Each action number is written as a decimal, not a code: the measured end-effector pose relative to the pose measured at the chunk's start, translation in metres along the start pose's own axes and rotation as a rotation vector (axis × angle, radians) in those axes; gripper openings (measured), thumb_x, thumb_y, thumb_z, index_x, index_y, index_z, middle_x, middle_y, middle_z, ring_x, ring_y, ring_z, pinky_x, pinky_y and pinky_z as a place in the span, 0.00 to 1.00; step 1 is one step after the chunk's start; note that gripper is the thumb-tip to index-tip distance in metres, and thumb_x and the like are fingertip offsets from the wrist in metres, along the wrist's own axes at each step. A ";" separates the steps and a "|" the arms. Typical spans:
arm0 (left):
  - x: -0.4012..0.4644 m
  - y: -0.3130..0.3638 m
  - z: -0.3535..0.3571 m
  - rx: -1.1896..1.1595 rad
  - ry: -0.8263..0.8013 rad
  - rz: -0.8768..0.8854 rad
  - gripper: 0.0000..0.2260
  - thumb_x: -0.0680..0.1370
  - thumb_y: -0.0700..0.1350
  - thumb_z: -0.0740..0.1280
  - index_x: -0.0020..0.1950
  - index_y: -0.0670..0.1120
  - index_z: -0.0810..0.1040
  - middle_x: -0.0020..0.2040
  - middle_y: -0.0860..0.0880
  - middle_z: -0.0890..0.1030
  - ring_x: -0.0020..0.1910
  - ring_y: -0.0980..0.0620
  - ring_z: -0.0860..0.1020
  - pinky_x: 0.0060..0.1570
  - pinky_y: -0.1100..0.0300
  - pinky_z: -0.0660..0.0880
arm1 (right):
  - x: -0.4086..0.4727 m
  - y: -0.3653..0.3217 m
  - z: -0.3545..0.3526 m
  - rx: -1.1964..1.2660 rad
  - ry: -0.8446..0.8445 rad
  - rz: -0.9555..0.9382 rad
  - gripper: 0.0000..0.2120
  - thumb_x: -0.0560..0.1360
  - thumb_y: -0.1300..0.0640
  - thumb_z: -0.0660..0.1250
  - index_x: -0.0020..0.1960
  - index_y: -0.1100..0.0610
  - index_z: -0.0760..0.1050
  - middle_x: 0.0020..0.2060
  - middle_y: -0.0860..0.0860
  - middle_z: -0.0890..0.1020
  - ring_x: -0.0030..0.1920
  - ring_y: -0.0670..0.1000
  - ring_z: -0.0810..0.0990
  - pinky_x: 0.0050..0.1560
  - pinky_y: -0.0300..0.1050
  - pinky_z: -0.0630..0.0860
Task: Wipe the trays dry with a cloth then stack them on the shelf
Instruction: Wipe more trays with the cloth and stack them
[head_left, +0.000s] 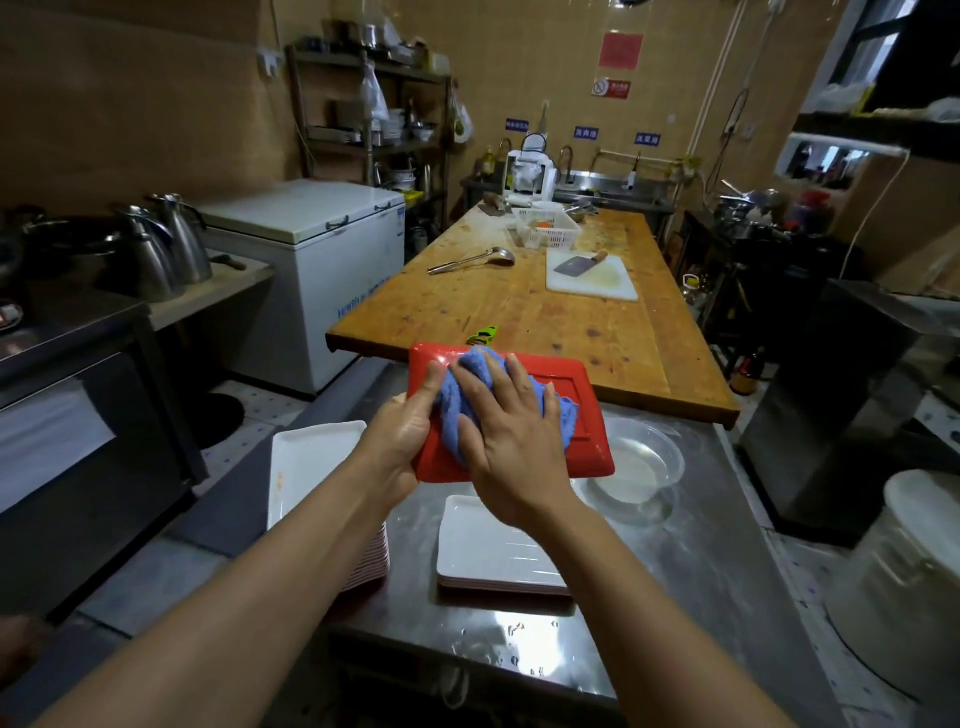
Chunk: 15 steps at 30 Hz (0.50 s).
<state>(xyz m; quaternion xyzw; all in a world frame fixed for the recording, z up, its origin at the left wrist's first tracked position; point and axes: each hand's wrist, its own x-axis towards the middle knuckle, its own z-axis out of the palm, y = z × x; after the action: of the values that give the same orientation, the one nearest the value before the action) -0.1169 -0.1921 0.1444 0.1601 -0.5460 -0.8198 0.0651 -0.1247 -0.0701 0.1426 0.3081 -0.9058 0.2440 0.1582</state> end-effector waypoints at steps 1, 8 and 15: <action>-0.001 0.000 -0.002 -0.016 -0.002 0.009 0.19 0.76 0.56 0.62 0.55 0.41 0.78 0.50 0.41 0.82 0.46 0.47 0.82 0.46 0.54 0.79 | 0.005 0.000 0.000 0.002 -0.019 -0.003 0.25 0.78 0.45 0.48 0.75 0.42 0.55 0.76 0.44 0.53 0.77 0.49 0.43 0.73 0.58 0.38; -0.012 -0.003 -0.027 -0.056 0.043 0.009 0.15 0.76 0.54 0.64 0.51 0.43 0.78 0.41 0.42 0.84 0.36 0.45 0.83 0.36 0.50 0.81 | 0.016 0.027 0.003 -0.009 -0.046 0.167 0.23 0.80 0.47 0.52 0.75 0.43 0.55 0.75 0.45 0.56 0.75 0.51 0.50 0.73 0.57 0.47; -0.016 -0.004 -0.054 -0.117 0.052 -0.046 0.26 0.67 0.58 0.66 0.58 0.43 0.77 0.53 0.39 0.82 0.51 0.39 0.81 0.49 0.42 0.78 | 0.007 0.045 0.010 0.314 -0.037 0.365 0.23 0.82 0.54 0.52 0.76 0.54 0.55 0.72 0.58 0.63 0.68 0.60 0.66 0.61 0.49 0.64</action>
<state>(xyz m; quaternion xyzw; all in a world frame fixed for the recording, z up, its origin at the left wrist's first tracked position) -0.0839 -0.2333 0.1242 0.1897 -0.4914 -0.8472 0.0694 -0.1603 -0.0477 0.1214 0.1644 -0.9003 0.4006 0.0452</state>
